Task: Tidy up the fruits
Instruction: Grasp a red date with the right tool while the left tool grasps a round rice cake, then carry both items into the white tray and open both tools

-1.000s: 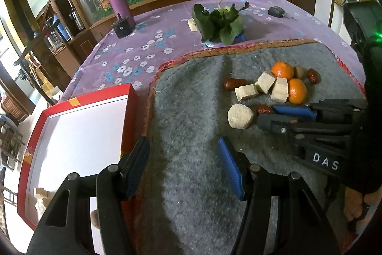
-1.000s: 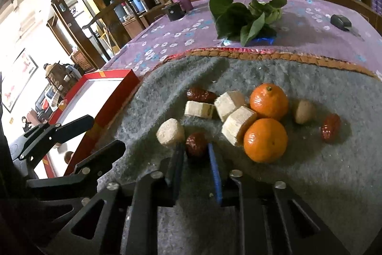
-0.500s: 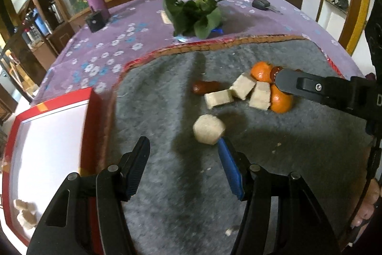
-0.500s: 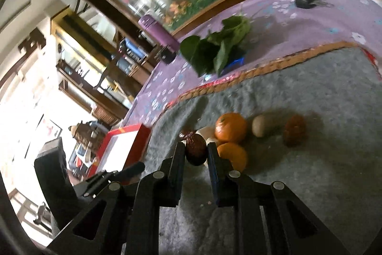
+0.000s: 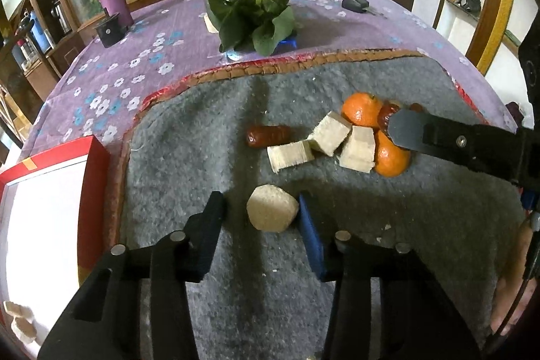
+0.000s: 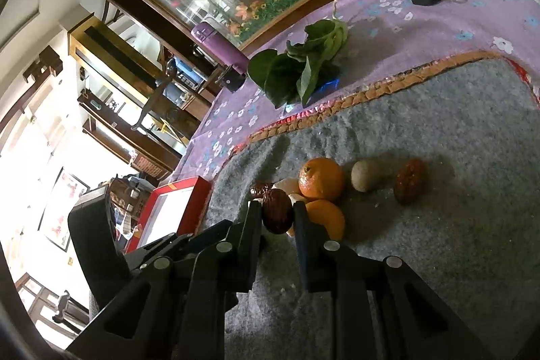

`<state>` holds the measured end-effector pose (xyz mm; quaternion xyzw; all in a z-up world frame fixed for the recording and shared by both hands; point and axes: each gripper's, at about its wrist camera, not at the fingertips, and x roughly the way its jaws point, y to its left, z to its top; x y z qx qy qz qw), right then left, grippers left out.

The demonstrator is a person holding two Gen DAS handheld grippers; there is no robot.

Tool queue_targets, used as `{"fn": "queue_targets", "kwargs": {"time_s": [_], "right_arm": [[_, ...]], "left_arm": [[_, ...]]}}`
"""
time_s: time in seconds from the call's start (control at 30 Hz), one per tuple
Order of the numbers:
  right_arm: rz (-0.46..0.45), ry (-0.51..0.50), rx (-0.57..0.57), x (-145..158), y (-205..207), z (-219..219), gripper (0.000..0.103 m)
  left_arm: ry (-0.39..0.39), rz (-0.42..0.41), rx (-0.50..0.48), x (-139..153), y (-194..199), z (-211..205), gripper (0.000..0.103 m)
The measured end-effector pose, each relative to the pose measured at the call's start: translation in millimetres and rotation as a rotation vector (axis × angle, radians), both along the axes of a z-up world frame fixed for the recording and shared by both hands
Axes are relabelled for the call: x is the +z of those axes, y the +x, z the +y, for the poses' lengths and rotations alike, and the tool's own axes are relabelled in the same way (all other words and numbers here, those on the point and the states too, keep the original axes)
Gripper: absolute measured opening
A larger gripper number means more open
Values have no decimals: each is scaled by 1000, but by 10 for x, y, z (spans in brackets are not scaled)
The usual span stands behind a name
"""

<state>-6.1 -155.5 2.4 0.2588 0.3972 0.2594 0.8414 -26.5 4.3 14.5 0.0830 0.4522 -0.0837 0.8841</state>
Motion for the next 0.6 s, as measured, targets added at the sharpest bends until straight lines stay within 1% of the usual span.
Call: {"fn": "queue_targets", "kwargs": {"time_s": [0.13, 0.17, 0.2, 0.43, 0.6], "right_arm": [[-10, -14, -9, 11, -1, 8, 19], [-13, -15, -11, 13, -1, 7, 19], [-15, -17, -11, 13, 2, 6, 19], [-26, -34, -10, 21, 5, 27, 19], [-42, -64, -4, 39, -11, 77, 19]], "left_arm": [[7, -22, 1, 7, -28, -2, 32], [2, -29, 3, 19, -37, 4, 31], [-8, -38, 5, 40, -53, 12, 27], [-69, -68, 36, 136, -173, 106, 27], [-107, -108, 75, 254, -359, 266, 27]]}}
